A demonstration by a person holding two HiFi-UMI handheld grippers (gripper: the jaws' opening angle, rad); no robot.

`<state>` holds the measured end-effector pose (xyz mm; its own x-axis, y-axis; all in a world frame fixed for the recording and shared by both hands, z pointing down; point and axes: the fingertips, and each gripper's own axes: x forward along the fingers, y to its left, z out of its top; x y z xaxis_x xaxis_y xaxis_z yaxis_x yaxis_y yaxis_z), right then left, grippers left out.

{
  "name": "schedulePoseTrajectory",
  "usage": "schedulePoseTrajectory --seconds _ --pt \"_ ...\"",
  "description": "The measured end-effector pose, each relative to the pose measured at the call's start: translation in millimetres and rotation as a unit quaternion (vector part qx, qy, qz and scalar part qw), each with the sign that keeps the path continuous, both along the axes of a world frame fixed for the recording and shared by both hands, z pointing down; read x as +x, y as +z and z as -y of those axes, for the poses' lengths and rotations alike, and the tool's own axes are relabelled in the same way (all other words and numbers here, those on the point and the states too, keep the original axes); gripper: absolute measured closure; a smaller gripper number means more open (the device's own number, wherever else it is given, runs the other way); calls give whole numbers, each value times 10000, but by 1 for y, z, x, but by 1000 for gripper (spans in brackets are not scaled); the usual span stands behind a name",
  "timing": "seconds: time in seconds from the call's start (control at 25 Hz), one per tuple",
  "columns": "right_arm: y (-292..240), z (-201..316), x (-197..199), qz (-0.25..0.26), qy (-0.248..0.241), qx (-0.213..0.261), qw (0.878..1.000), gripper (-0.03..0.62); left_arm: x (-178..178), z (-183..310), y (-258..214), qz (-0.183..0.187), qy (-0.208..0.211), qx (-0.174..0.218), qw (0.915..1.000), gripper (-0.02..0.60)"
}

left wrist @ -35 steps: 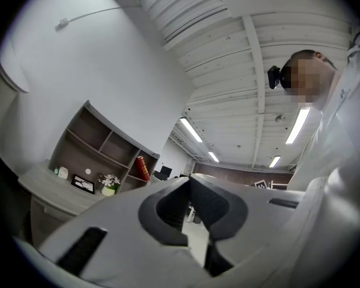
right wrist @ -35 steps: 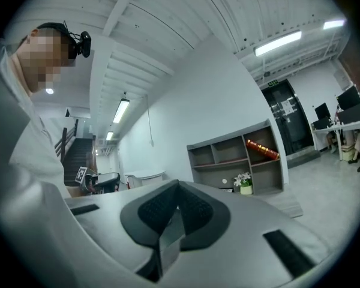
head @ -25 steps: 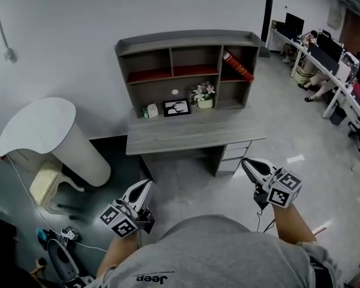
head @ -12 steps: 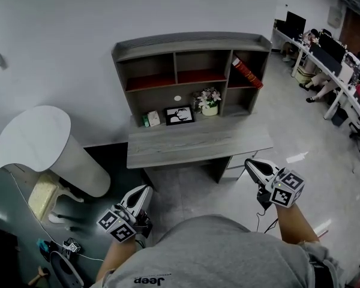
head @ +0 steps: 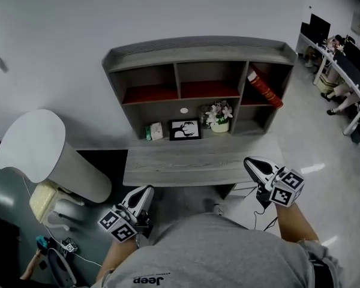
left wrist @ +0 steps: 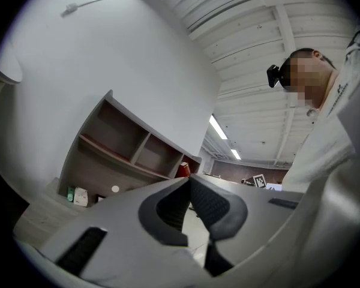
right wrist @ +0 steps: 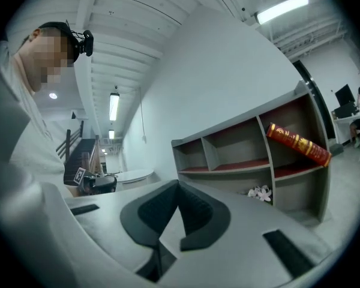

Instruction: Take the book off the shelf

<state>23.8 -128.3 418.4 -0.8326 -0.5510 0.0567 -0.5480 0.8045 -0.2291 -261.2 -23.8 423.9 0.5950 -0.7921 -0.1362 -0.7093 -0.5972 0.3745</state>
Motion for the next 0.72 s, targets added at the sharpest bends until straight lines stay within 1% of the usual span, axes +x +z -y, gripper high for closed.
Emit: schedulePoseTrajectory --seconds 0.08,0.16,0.32,0.4,0.52,0.72 --pt "-5 47 6 39 -180 31 9998 583 13 40 -2 -82 -185 -10 9998 554" --pt "-10 91 14 127 -368 25 9992 583 28 80 -8 -135 -283 22 9995 554" --pt "-23 161 23 79 -698 177 9974 583 55 152 -21 -135 -449 94 9989 554" --pt "-24 184 22 -10 -874 290 9957 583 66 180 -25 -129 -499 108 9986 554" --pt "-19 209 17 -163 -1102 407 9929 583 79 210 -27 -58 -514 93 9986 554" --pt "-7 238 8 -227 -1257 354 9912 583 78 247 -23 -79 -557 -13 9984 554"
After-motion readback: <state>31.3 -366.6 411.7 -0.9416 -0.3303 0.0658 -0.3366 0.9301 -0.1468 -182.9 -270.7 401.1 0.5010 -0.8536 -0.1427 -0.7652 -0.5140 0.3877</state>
